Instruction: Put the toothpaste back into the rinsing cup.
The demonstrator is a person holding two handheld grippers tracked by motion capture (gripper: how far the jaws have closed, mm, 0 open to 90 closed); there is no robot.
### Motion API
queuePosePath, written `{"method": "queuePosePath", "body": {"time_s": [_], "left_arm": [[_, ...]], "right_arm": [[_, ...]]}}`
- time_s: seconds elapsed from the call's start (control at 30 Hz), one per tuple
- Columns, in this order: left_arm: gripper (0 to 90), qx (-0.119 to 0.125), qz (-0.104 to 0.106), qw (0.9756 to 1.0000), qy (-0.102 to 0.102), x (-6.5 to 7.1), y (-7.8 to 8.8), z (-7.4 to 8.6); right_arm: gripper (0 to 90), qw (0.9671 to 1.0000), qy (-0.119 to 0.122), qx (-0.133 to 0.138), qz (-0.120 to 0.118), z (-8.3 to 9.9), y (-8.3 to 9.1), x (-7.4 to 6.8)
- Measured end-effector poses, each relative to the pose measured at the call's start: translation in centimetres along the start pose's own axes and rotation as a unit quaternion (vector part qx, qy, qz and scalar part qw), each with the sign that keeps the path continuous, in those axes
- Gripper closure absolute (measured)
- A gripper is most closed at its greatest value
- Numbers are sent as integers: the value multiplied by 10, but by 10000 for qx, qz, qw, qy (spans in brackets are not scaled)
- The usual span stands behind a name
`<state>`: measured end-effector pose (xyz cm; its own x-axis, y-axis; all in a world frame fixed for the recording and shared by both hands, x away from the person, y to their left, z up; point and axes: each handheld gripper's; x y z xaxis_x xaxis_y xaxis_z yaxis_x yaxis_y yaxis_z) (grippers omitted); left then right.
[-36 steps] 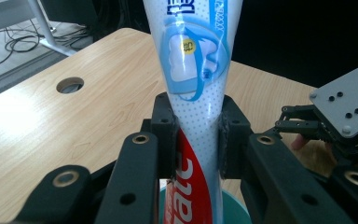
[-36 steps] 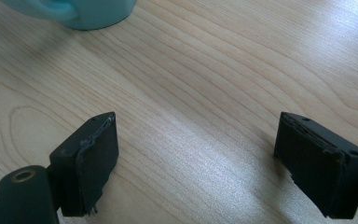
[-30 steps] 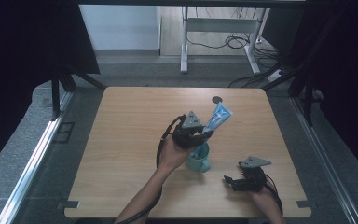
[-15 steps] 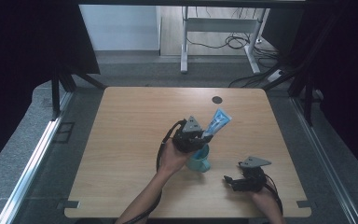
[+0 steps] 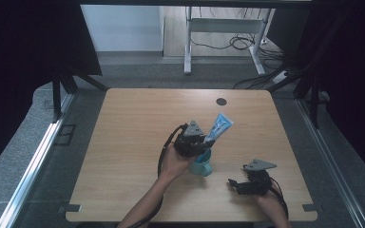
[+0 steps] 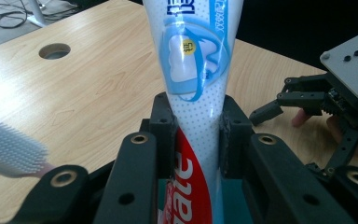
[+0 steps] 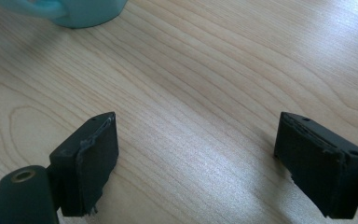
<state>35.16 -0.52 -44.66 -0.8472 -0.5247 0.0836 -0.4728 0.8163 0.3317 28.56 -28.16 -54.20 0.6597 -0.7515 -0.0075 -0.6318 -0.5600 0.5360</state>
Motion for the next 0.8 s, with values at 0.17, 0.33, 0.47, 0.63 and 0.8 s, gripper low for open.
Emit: {"method": "queuePosePath", "body": {"time_s": [0.17,0.33,0.47,0.63,0.8], "left_arm": [[709,-23,10,10000,5,1,1,1],[700,-84,15,10000,-11,1,3,3],[697,-169,-1,9999,-34,0,5,5],[694,-301,-47,9995,-123,2,6,7],[690,-433,-61,9989,-141,2,8,11]], "right_arm": [[136,10000,-5,-3,-1,0,0,0],[135,10000,-5,-4,-1,0,0,0],[136,10000,-3,-2,2,0,0,0],[135,10000,-22,2,2,0,0,0],[135,10000,-5,0,2,0,0,0]]}}
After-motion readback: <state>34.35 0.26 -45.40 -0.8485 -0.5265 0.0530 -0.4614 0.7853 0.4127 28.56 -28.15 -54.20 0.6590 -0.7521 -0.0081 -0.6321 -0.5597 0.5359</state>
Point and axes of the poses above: each handheld gripper's, and its own axes: y roughly backward along the jaws, z roughly out of its underside, x roughly to its right, and after that the axes turned 11 degrees about x, right-handed
